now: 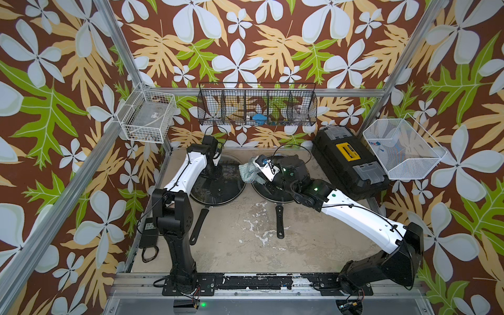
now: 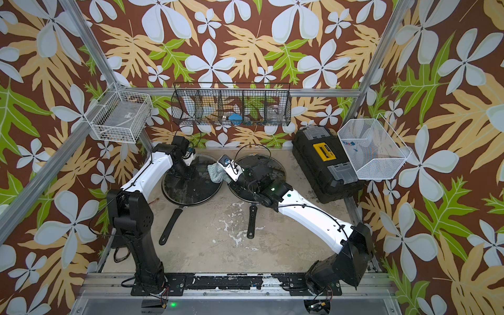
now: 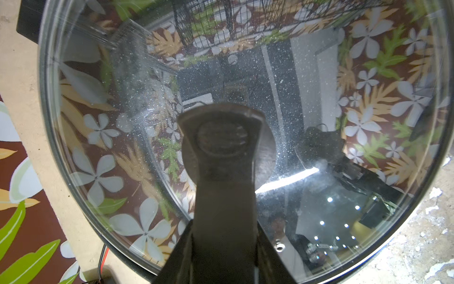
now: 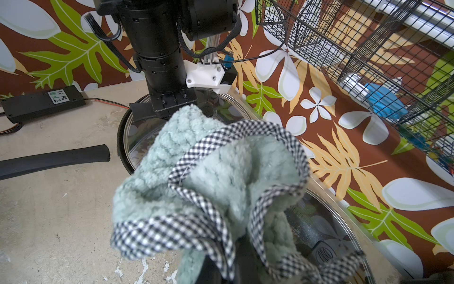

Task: Wipe the pot lid with a cloth
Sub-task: Place the pot lid on the cooking pot.

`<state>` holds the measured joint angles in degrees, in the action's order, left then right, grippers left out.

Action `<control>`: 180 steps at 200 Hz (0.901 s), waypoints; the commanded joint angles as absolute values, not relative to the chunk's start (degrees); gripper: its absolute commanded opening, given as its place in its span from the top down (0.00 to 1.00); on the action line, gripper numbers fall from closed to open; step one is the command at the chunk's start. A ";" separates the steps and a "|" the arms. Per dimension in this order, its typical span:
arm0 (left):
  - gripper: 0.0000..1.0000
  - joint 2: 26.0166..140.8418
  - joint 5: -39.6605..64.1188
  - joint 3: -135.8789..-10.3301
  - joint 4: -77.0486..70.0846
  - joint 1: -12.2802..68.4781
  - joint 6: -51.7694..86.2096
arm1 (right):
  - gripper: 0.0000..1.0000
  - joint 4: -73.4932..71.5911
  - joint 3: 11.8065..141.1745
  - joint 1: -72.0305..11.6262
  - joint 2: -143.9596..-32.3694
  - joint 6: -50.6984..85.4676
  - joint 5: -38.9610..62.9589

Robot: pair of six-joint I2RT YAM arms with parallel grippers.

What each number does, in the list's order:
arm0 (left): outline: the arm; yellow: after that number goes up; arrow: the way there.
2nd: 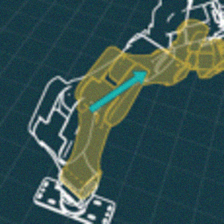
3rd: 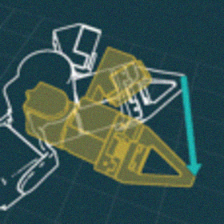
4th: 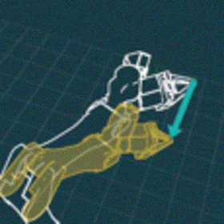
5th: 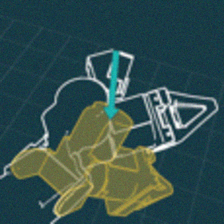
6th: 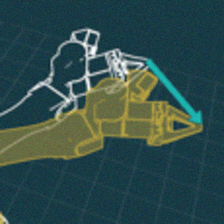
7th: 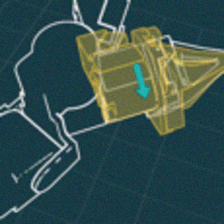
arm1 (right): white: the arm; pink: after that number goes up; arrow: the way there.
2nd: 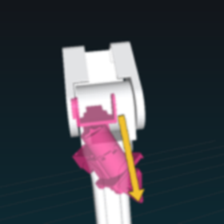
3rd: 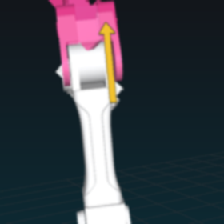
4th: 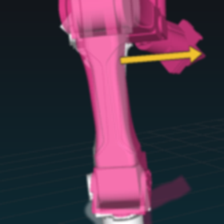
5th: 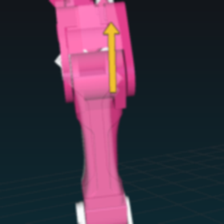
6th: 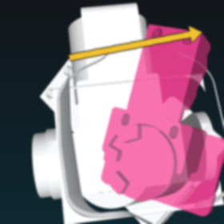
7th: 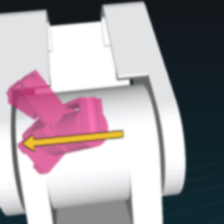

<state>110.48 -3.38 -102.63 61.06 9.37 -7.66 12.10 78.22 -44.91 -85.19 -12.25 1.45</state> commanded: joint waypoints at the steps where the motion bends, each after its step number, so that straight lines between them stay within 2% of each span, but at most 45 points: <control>1: 0.79 109.87 -2.28 -101.81 64.31 9.46 -8.97 | 1.00 11.32 78.21 -44.97 -85.22 -12.37 1.33; 78: 0.86 110.15 -6.40 -102.46 68.10 9.42 -12.21 | 1.00 11.64 78.45 -45.00 -85.08 -12.57 1.14; 115: 0.89 111.48 -6.42 -107.64 70.59 9.47 -12.35 | 1.00 11.71 78.79 -44.97 -85.25 -12.88 0.88; 180: 0.89 112.07 -4.57 -106.40 69.45 9.41 -11.89 | 1.00 11.45 78.77 -44.99 -85.69 -12.61 1.45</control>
<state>112.05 -5.78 -107.26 70.70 9.43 -12.25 12.10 78.46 -44.91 -85.58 -12.47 1.45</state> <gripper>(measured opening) 0.344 0.082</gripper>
